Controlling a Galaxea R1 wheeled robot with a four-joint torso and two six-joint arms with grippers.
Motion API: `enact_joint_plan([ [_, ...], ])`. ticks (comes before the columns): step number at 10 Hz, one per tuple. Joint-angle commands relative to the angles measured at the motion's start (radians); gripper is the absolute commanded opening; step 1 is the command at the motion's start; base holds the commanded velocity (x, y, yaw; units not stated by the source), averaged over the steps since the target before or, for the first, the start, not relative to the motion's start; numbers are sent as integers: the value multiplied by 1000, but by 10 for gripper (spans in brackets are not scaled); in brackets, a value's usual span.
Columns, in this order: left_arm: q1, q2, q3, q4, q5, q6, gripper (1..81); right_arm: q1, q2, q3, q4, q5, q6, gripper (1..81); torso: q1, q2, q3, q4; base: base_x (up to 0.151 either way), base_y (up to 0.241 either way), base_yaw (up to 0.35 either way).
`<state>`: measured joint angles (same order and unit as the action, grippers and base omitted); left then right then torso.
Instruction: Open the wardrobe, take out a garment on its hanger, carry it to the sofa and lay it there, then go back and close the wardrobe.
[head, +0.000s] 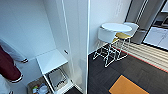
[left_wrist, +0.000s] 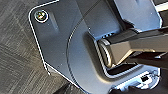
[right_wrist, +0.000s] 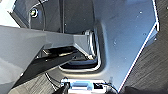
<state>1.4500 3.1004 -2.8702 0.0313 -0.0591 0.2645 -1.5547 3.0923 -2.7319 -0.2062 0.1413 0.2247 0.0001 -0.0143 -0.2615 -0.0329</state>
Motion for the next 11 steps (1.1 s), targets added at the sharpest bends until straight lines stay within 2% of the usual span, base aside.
enact_joint_plan([
  [1,-18,3,-3,9,64,7,811,9,10,2,1,-55,-4,811,0,0,0,0,0,0,257],
  [11,-16,3,-5,9,64,7,811,9,11,2,1,-55,-4,811,1,1,0,0,0,0,257],
])
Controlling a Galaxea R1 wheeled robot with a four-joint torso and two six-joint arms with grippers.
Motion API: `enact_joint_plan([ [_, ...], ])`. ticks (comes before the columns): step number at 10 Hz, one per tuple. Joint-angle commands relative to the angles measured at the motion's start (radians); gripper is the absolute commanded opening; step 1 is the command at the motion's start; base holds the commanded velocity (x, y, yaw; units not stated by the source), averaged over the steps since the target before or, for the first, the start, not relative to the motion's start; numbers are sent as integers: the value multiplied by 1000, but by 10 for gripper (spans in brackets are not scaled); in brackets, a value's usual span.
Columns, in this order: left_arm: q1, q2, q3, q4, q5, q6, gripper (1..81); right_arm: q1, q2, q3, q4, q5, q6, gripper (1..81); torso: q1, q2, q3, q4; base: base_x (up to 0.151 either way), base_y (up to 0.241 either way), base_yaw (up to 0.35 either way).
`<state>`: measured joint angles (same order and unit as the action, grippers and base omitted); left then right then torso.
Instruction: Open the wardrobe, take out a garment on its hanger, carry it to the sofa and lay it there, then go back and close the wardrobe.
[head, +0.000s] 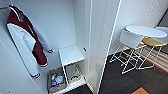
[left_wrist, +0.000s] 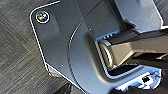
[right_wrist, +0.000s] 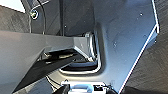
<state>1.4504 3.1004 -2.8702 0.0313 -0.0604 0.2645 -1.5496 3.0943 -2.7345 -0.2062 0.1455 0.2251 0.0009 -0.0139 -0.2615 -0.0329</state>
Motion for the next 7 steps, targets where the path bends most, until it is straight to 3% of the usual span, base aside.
enact_joint_plan([
  [1,-17,3,-5,9,65,7,811,4,10,4,1,-60,-4,811,0,0,0,0,0,0,257],
  [7,-17,5,-5,9,67,7,811,7,11,4,1,-61,-4,811,-1,0,0,0,0,0,257],
])
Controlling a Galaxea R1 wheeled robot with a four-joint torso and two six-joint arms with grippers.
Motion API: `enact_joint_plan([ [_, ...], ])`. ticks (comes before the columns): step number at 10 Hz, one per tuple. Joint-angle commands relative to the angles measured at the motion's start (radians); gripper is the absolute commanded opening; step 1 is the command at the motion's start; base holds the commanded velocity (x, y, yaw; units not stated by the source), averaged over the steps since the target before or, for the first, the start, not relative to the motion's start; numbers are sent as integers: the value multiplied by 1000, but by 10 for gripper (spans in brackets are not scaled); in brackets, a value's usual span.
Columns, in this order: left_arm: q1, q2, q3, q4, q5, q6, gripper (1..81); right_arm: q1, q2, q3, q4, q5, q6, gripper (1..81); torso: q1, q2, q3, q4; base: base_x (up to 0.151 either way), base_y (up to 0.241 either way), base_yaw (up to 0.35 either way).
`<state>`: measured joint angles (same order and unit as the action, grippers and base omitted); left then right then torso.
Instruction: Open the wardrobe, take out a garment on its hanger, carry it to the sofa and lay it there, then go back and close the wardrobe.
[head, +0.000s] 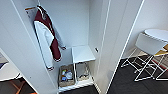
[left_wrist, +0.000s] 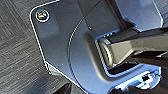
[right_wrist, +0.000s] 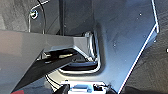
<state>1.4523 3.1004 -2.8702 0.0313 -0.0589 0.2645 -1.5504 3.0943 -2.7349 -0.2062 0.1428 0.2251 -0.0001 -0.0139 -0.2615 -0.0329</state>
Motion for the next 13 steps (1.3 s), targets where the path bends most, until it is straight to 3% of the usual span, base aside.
enact_joint_plan([
  [1,-17,5,-5,9,76,7,811,8,11,5,-1,-58,-4,811,0,0,0,0,0,0,257],
  [7,-19,5,-5,9,80,7,811,8,11,5,1,-57,-4,811,0,0,0,0,0,0,200],
  [13,-14,5,-5,-10,76,6,811,6,10,5,1,-57,-4,811,0,0,0,0,0,0,0],
])
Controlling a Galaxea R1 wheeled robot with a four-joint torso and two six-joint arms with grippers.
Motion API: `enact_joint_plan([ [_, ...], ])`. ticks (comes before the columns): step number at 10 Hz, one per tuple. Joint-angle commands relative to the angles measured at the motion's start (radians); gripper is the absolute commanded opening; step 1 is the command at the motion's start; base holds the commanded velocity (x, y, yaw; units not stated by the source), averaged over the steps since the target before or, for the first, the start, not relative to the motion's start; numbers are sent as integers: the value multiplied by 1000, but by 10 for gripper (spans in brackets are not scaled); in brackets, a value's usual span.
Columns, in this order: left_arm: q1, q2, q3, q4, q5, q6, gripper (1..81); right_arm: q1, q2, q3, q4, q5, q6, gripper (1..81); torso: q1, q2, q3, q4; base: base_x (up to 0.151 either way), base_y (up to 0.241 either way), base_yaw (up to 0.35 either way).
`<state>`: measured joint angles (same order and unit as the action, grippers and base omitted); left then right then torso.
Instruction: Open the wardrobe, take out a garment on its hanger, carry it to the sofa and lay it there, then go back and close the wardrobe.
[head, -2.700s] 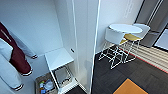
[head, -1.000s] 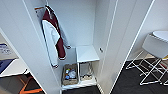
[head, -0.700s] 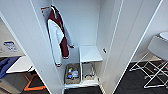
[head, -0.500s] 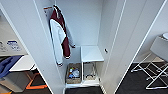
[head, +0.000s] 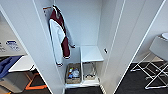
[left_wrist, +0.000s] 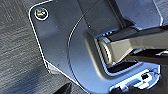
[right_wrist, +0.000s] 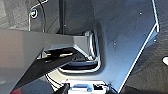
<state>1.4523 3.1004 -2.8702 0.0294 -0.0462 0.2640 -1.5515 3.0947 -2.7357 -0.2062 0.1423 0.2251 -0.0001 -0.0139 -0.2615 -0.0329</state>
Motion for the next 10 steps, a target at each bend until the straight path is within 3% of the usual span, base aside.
enact_joint_plan([
  [1,-14,5,-5,-8,63,6,811,7,8,5,1,-56,-4,811,0,0,0,0,0,0,0],
  [4,-14,5,-5,-8,63,6,811,7,8,5,1,-56,-4,811,0,0,0,0,0,0,0],
  [8,-14,5,-3,-8,63,4,811,4,6,5,1,-56,-4,811,0,-1,0,0,83,0,0],
  [9,-14,5,-5,-8,63,3,811,4,5,5,1,-56,-4,811,0,-1,93,0,91,0,0],
  [10,-14,5,-5,-8,63,3,811,3,5,5,-1,-56,-4,811,1,-1,104,0,90,0,0],
])
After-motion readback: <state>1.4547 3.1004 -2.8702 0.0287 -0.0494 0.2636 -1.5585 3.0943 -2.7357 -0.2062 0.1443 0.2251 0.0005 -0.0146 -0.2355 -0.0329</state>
